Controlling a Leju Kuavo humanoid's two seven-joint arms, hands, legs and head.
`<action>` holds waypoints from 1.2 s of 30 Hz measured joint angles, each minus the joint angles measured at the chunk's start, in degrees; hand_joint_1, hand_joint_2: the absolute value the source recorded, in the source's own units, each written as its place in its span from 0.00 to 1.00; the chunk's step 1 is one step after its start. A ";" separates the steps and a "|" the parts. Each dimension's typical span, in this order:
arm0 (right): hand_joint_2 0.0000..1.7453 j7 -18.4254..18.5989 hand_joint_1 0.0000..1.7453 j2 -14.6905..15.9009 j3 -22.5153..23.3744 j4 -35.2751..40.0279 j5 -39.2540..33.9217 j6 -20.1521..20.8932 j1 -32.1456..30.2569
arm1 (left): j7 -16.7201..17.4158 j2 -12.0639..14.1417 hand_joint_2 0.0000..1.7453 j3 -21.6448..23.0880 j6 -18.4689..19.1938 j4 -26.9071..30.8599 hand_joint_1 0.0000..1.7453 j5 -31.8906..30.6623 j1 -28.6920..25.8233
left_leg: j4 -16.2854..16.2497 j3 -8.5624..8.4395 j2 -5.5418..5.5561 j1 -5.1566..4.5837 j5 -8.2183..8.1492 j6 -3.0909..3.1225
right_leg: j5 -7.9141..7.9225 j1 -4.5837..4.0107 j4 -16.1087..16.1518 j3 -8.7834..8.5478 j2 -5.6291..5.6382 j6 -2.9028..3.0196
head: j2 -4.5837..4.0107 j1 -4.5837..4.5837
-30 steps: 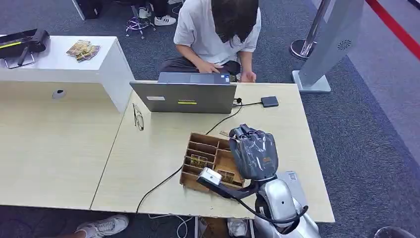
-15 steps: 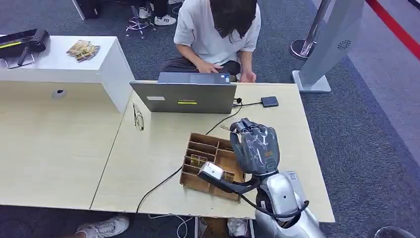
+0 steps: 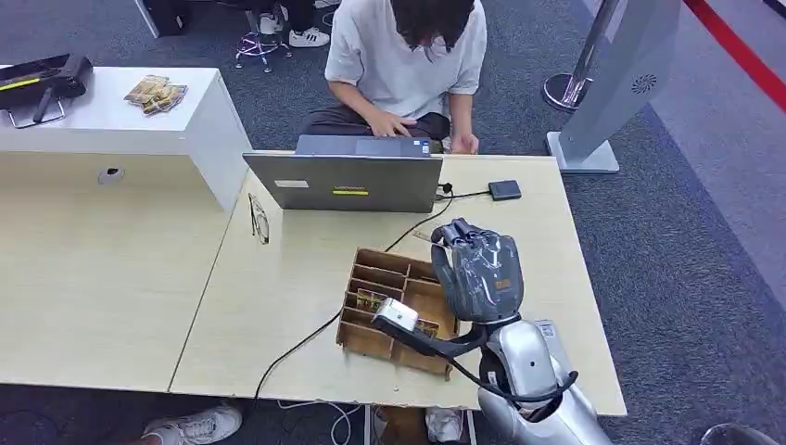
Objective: Pass the card to the sensor for recognition and then transmit it.
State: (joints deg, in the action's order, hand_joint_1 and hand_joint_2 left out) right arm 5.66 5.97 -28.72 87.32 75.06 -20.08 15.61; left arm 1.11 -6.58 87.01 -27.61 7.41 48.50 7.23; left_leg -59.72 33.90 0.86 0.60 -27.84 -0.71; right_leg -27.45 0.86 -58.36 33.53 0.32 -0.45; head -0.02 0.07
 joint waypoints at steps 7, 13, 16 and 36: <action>1.00 0.06 1.00 0.00 0.28 -0.74 -0.09 0.19 0.72 | -0.02 0.00 0.00 0.00 0.04 0.00 0.00 -0.17 0.01 | 0.00 0.00 0.00 0.00 0.00 0.00 | 0.00 0.00 0.00 -0.01 0.00 0.00 | 0.00 0.00; 1.00 0.39 1.00 -0.07 1.22 -3.91 -0.05 2.75 5.08 | -0.02 -0.04 0.00 0.00 0.52 0.00 0.00 -1.03 0.18 | -0.01 0.00 -0.01 0.00 0.03 0.01 | 0.04 0.00 -0.02 -0.02 0.01 -0.03 | 0.00 0.00; 1.00 1.66 1.00 -0.37 1.31 -6.40 0.98 5.98 8.06 | 0.11 -0.17 0.00 0.00 1.16 0.00 0.00 -2.76 0.39 | -0.02 -0.01 -0.02 0.00 0.04 -0.01 | 0.07 0.00 -0.03 -0.02 0.01 -0.03 | 0.00 0.00; 1.00 6.45 1.00 -3.37 1.86 -25.29 5.59 9.51 25.46 | 2.82 -1.20 0.00 0.02 3.78 0.00 0.00 -9.22 2.35 | -0.05 0.00 0.02 0.00 0.13 0.00 | 0.12 0.00 -0.04 -0.01 0.00 -0.02 | 0.00 0.02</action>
State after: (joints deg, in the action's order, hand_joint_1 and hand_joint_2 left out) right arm 12.11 2.60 -26.86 62.03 80.65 -10.58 41.07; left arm 3.93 -7.78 87.03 -23.82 7.41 39.28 9.57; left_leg -59.77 33.90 0.88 0.60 -27.71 -0.71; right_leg -27.33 0.86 -58.40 33.52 0.33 -0.47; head -0.02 0.09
